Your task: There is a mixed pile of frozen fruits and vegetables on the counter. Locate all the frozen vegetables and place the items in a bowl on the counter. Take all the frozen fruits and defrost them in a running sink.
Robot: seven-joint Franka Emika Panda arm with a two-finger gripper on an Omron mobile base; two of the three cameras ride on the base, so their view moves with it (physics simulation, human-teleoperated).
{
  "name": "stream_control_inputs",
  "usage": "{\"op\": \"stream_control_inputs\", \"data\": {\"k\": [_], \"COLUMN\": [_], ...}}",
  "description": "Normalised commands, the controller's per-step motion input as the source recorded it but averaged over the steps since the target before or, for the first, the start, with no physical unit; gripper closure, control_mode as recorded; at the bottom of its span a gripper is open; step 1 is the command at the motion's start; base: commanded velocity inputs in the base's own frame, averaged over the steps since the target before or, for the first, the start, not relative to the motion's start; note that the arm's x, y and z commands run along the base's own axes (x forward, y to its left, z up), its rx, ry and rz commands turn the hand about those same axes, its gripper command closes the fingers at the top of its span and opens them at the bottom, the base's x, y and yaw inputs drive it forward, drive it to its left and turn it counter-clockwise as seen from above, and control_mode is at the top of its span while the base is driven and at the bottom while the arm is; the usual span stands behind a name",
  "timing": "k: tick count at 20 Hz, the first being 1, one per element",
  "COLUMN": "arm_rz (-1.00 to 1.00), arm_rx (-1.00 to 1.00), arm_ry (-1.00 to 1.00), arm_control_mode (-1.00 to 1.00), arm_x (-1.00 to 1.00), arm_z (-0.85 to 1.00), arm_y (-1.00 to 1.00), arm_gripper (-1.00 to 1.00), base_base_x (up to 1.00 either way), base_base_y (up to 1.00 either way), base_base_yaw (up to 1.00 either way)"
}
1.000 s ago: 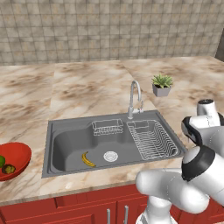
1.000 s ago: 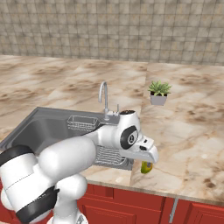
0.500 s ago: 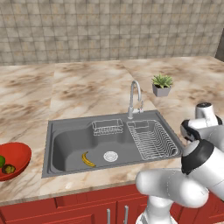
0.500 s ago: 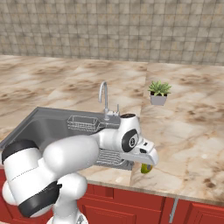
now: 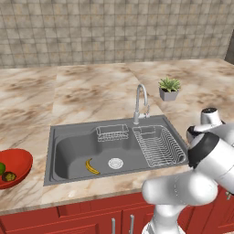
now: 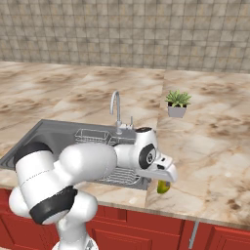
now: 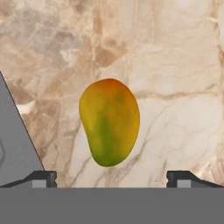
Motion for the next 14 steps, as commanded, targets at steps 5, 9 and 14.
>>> {"op": "stream_control_inputs", "data": {"k": [5, 9, 14], "arm_rz": [0.0, 0.0, 0.0], "arm_rx": [0.0, 0.0, 0.0], "arm_ry": [0.0, 0.0, 0.0], "arm_control_mode": [-1.0, -1.0, -1.0], "arm_x": [0.23, 0.14, 0.03], "arm_z": [-0.16, -0.39, -0.66], "arm_y": [-0.3, -0.2, 0.0], "arm_gripper": [-1.0, -1.0, -1.0], "base_base_x": [0.0, 0.0, 0.0], "base_base_y": [0.0, 0.0, 0.0], "base_base_yaw": [0.0, 0.0, 0.0]}}
